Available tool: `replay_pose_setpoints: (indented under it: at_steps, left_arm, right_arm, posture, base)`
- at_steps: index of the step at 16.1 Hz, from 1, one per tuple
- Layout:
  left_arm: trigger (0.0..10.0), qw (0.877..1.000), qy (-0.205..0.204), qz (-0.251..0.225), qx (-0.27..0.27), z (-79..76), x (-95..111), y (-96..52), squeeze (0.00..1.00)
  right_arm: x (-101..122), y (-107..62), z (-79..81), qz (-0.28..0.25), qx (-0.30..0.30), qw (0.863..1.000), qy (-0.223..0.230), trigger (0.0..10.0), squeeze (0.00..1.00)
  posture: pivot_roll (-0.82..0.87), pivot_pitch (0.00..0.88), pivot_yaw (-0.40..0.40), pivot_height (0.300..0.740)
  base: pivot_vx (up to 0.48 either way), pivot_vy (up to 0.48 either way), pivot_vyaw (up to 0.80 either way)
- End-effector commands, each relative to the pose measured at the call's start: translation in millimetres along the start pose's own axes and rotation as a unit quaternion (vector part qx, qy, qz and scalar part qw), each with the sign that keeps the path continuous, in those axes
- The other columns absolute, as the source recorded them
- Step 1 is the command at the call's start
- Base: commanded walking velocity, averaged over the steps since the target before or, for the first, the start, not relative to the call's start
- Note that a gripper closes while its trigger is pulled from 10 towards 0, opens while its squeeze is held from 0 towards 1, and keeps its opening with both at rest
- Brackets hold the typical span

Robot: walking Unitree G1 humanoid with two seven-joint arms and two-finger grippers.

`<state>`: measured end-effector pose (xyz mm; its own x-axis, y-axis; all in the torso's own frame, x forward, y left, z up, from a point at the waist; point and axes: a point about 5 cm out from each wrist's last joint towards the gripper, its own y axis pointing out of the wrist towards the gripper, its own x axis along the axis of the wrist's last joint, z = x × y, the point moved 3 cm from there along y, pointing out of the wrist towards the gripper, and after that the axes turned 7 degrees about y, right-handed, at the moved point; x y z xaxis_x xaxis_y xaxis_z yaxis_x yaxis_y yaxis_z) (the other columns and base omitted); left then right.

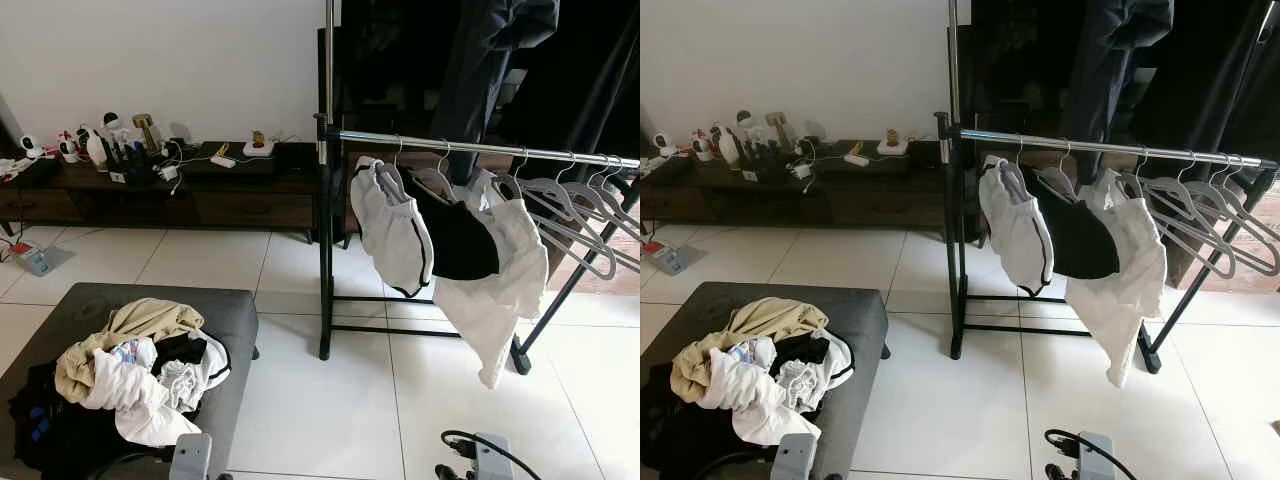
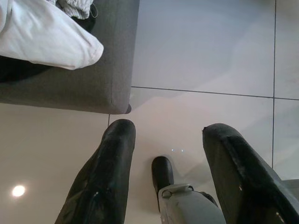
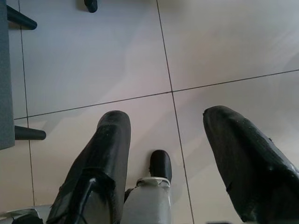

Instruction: Hang hanger

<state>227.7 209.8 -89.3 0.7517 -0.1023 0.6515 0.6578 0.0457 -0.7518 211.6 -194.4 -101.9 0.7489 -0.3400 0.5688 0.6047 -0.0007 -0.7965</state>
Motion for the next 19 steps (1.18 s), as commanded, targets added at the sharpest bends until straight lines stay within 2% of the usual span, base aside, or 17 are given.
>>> replay_pose_setpoints:
  at_steps: [1, 5, 6, 8, 15, 17, 19]
  left_arm:
    - [10.0, 1.000, -0.003, 0.003, 0.001, 0.9, -2, -0.4, 0.00]
    - [10.0, 1.000, -0.003, 0.003, 0.001, 0.9, -2, -0.4, 0.00]
    - [10.0, 1.000, 0.004, 0.007, 0.006, 2.2, -10, -2.6, 0.00]
    - [10.0, 1.000, 0.006, 0.020, 0.005, 2.6, -26, -6.9, 0.00]
    - [10.0, 0.999, 0.008, 0.041, 0.014, 8.6, -39, -10.9, 0.00]
    - [10.0, 0.999, 0.021, 0.041, 0.017, 10.4, -39, -11.1, 0.00]
    - [10.0, 0.999, 0.016, 0.042, 0.019, 10.6, -39, -11.2, 0.00]
  right_arm:
    - [1, 0.4, 1.6, -0.001, 0.001, 1.000, -0.002, 10.0, 0.00]
    - [1, 0.4, 1.6, -0.001, 0.001, 1.000, -0.002, 10.0, 0.00]
    - [-2, 0.4, 4.7, 0.000, 0.010, 1.000, 0.016, 10.0, 0.00]
    - [-3, -0.3, 5.8, -0.007, 0.016, 1.000, 0.010, 10.0, 0.00]
    - [-3, -0.7, 5.5, -0.011, 0.020, 1.000, 0.012, 10.0, 0.00]
    - [-4, -0.9, 4.7, -0.010, 0.019, 1.000, 0.012, 10.0, 0.00]
    - [-4, -1.0, 3.9, -0.009, 0.016, 1.000, 0.012, 10.0, 0.00]
  posture:
    - [-0.02, 0.000, -0.016, 0.740]
    - [-0.02, 0.000, -0.016, 0.740]
    - [0.00, 0.000, -0.011, 0.740]
    - [0.00, 0.000, -0.012, 0.740]
    - [0.00, 0.000, -0.015, 0.740]
    - [0.00, 0.000, -0.015, 0.740]
    - [0.00, 0.000, -0.016, 0.740]
  base:
    - [0.000, 0.000, 0.00]
    - [0.000, 0.000, 0.00]
    - [0.000, 0.000, -0.52]
    - [0.000, 0.000, 0.00]
    - [0.000, 0.000, 0.00]
    - [0.000, -0.367, 0.00]
    - [0.000, -0.458, 0.00]
